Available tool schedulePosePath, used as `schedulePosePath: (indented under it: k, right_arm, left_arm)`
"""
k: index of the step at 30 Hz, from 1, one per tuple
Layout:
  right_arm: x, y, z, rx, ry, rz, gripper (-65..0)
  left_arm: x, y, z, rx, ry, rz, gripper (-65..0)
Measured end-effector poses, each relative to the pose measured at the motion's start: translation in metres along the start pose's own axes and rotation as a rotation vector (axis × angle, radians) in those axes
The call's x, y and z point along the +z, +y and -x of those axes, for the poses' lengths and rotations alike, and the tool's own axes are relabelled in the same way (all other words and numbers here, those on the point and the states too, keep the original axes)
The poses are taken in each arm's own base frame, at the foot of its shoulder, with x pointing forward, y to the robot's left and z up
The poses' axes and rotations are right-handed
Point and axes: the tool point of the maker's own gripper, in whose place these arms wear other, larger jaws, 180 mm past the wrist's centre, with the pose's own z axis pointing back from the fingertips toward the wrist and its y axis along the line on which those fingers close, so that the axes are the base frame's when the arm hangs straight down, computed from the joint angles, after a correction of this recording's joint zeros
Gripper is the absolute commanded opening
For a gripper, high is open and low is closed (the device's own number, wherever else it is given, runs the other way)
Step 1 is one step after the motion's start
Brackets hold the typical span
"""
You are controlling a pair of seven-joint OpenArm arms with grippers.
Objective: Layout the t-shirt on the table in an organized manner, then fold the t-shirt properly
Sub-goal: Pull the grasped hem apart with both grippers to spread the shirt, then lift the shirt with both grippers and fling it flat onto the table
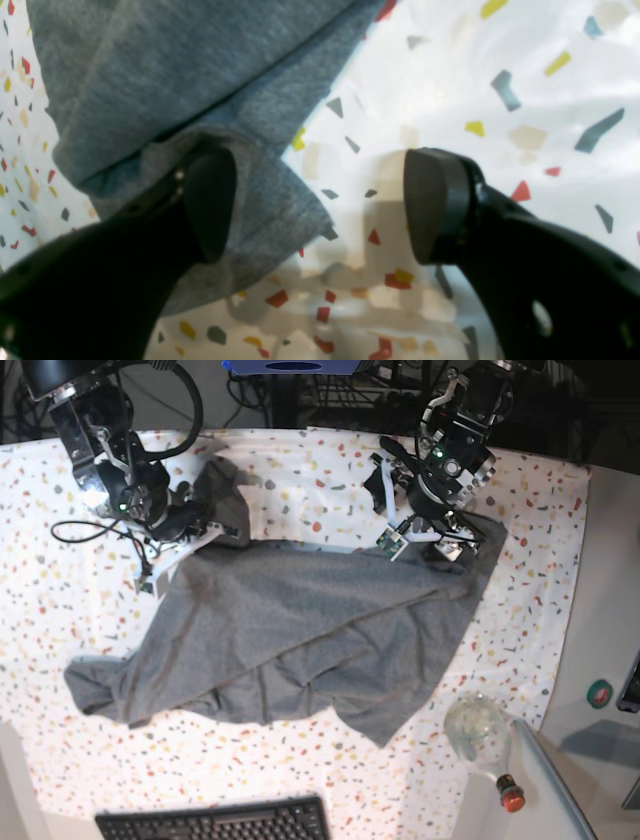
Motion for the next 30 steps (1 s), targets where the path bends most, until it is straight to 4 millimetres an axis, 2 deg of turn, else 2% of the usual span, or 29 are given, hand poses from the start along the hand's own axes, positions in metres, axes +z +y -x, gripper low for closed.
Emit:
schedulePosePath:
  k: [5, 9, 13, 18, 23, 30]
  right_arm:
    - [0.000, 0.000, 0.000, 0.000, -0.001, 0.001, -65.0]
    - [0.000, 0.000, 0.000, 0.001, 0.000, 0.001, -65.0]
    - [0.000, 0.000, 0.000, 0.000, 0.000, -0.001, -65.0]
    - [0.000, 0.000, 0.000, 0.000, 0.000, 0.000, -65.0]
    - [0.000, 0.000, 0.000, 0.000, 0.000, -0.001, -65.0]
    - [0.000, 0.000, 0.001, -0.001, 0.003, -0.001, -65.0]
  left_arm:
    - [0.003, 0.010, 0.008, -0.029, 0.005, -0.020, -16.3]
    - [0.013, 0.036, 0.036, 0.005, 0.067, -0.086, -16.3]
    - [0.013, 0.050, 0.042, 0.003, 0.097, -0.119, -16.3]
    - [0.012, 0.047, 0.039, 0.007, 0.091, -0.115, -16.3]
    - [0.006, 0.027, 0.025, -0.043, 0.068, -0.072, -16.5]
    - [-0.002, 0.025, 0.023, -0.036, 0.056, -0.063, -16.8]
